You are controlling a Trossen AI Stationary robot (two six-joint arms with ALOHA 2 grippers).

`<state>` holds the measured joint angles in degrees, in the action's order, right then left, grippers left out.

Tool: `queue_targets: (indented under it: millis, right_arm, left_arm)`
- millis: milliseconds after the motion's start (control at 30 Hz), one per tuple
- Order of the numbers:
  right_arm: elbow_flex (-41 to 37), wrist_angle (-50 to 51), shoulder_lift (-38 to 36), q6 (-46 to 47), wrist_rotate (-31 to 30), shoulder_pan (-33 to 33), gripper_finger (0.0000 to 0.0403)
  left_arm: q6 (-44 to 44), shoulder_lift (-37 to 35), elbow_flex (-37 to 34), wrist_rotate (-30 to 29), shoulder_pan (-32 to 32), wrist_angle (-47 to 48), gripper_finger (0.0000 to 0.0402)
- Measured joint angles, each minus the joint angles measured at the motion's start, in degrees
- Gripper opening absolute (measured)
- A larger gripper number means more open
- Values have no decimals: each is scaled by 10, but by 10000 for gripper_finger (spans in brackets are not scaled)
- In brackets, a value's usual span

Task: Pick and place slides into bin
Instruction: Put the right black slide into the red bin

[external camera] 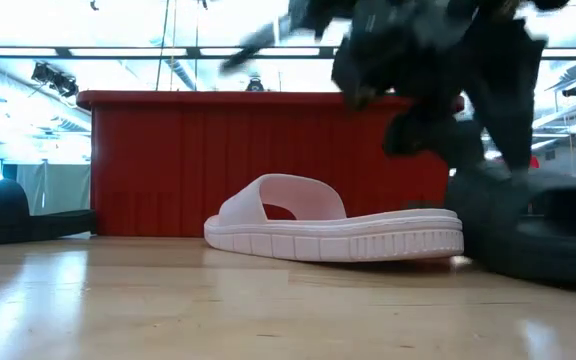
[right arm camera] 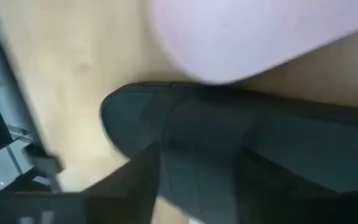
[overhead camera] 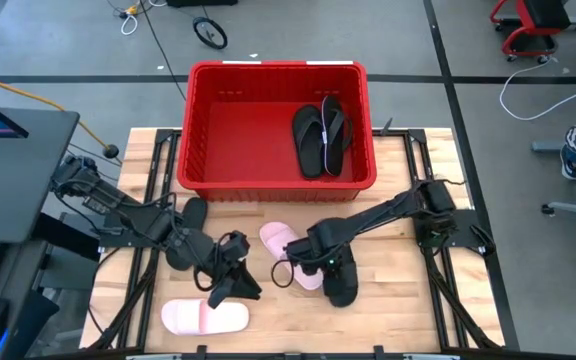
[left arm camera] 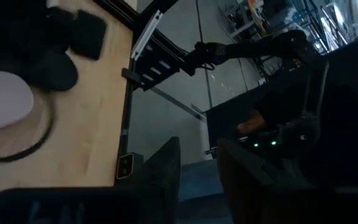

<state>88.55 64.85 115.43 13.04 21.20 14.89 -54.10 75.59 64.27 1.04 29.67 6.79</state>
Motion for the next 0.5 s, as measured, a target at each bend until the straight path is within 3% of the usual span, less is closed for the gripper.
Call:
queue_targets:
  millis: [200,400,500]
  right_arm:
    - [0,29,-90,33,6,14,24]
    - [0,38,-212,65,-14,23,8]
    - [0,31,-258,8,-55,27,10]
  left_arm:
    - [-55,0,0,-6,-16,0,100]
    - [-65,0,0,-27,-34,-31,88]
    - [-57,0,0,-27,-44,-56,82]
